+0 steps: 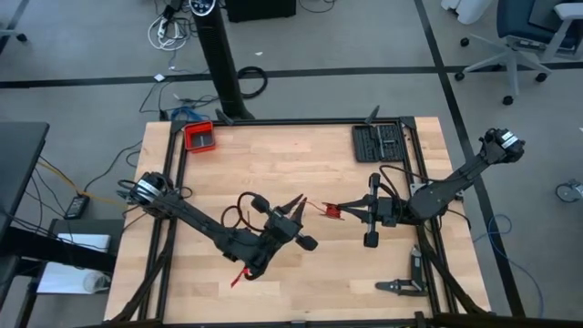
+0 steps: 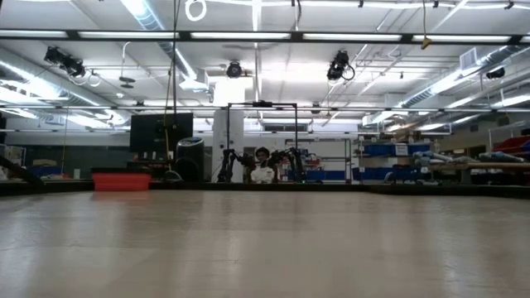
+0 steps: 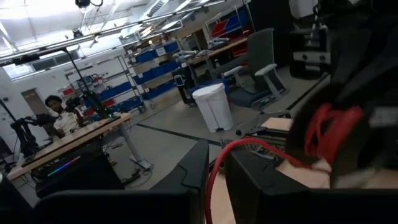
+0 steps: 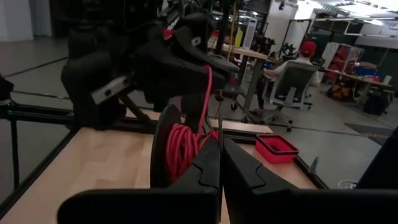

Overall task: Coil cords
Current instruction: Coil the red wire onto the spool

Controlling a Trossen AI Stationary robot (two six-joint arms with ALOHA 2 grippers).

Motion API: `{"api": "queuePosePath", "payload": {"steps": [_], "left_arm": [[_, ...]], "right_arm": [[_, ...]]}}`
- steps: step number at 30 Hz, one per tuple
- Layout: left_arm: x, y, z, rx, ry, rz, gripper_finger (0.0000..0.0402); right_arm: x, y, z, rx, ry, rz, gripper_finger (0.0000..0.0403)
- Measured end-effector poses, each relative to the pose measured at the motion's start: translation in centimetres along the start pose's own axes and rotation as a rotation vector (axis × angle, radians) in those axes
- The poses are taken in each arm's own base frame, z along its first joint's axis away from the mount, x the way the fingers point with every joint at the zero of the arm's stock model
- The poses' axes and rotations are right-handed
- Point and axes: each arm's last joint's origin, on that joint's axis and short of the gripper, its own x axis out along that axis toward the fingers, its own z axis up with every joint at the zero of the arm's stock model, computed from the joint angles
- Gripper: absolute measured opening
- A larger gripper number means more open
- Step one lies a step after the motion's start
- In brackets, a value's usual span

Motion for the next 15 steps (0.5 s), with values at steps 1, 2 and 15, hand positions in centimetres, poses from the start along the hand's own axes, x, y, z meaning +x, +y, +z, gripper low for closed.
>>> {"api": "queuePosePath", "payload": {"steps": [1, 2, 15], "left_arm": [[0.0, 0.0, 0.0, -0.006, -0.001, 0.001, 0.0053], [0.0, 0.1, 0.1, -0.017, -0.002, 0.002, 0.0053], [0.0, 0.1, 0.6, -0.100, -0.079, -0.077, 0.0053]], "right_arm": [[0.1, 0.1, -0.1, -0.002, 0.004, 0.000, 0.0001], [0.1, 0.1, -0.2, -0.002, 0.007, 0.000, 0.0001], [2.1, 0.1, -2.1, -0.052, 0.097, -0.058, 0.0001]]}}
